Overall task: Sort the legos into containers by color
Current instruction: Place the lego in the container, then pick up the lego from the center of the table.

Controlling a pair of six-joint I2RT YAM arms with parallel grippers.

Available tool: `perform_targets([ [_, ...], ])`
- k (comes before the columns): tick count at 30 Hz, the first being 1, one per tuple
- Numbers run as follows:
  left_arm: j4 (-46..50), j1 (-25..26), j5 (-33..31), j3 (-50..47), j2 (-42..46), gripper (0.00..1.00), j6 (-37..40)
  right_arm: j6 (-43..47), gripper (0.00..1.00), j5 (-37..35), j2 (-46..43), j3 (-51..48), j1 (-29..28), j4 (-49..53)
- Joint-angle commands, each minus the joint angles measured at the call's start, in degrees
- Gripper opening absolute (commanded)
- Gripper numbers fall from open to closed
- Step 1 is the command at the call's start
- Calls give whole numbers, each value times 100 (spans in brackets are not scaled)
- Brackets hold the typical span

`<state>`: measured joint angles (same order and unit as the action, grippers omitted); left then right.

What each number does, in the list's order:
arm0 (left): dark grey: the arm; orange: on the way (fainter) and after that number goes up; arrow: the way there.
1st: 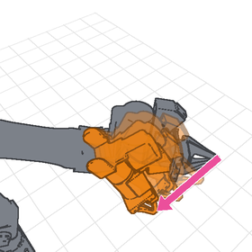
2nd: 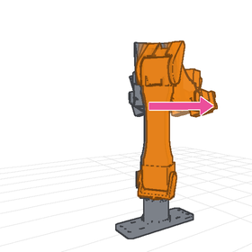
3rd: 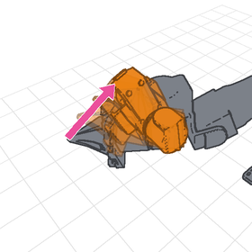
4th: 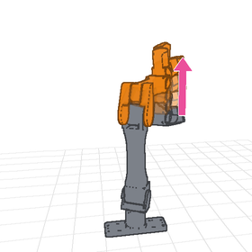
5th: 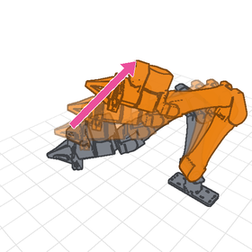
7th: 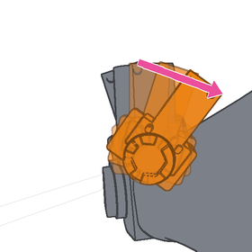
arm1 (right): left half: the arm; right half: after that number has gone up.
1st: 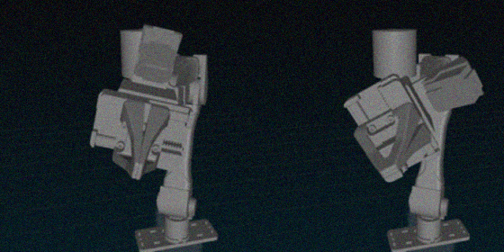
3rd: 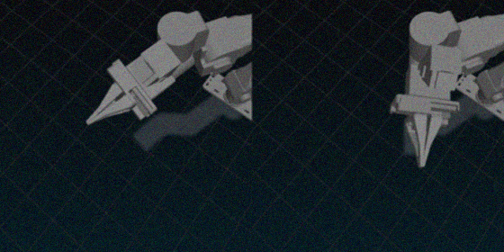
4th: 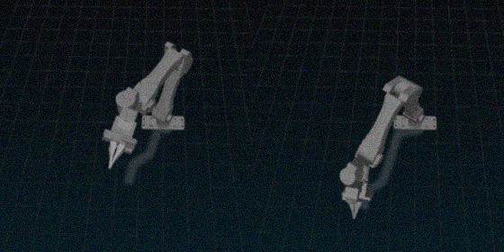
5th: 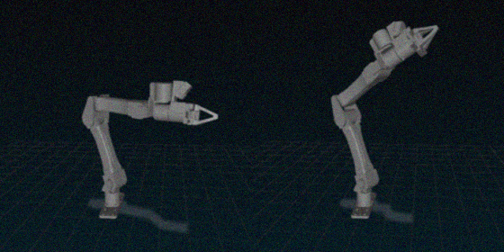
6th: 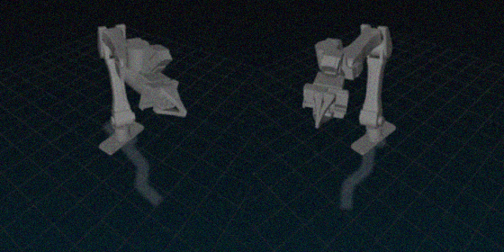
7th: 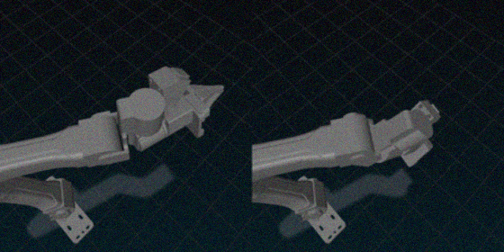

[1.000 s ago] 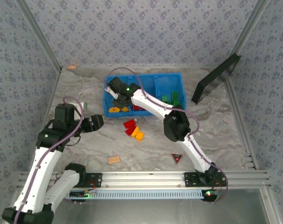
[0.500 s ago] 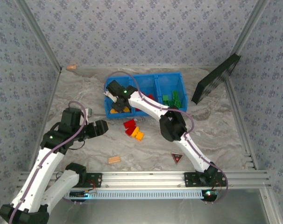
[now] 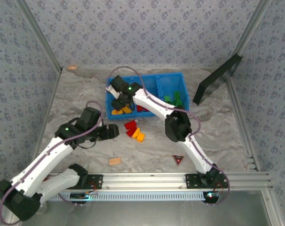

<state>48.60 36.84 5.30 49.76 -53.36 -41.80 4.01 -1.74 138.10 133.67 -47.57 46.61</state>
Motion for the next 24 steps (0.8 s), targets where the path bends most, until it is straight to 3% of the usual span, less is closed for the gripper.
perform_targets([
  [1,-469,663,-504,-117,-414,81,-877,-188,57,223,-772,-30,98,94],
  [5,-876,1546,-931,48,-1280,81,-1339,-236,59,197,-1430,-630,178,-70],
  [9,-888,2018,-1370,581,-2180,81,-1194,-324,60,87,-2332,-1713,297,-403],
  [16,-1061,2168,-1151,1118,-3259,79,-1322,-439,65,33,-3824,-3692,652,-897],
  [24,-1186,2211,-793,1621,-4130,79,-1498,-971,67,219,-4819,-5255,1088,-1522],
])
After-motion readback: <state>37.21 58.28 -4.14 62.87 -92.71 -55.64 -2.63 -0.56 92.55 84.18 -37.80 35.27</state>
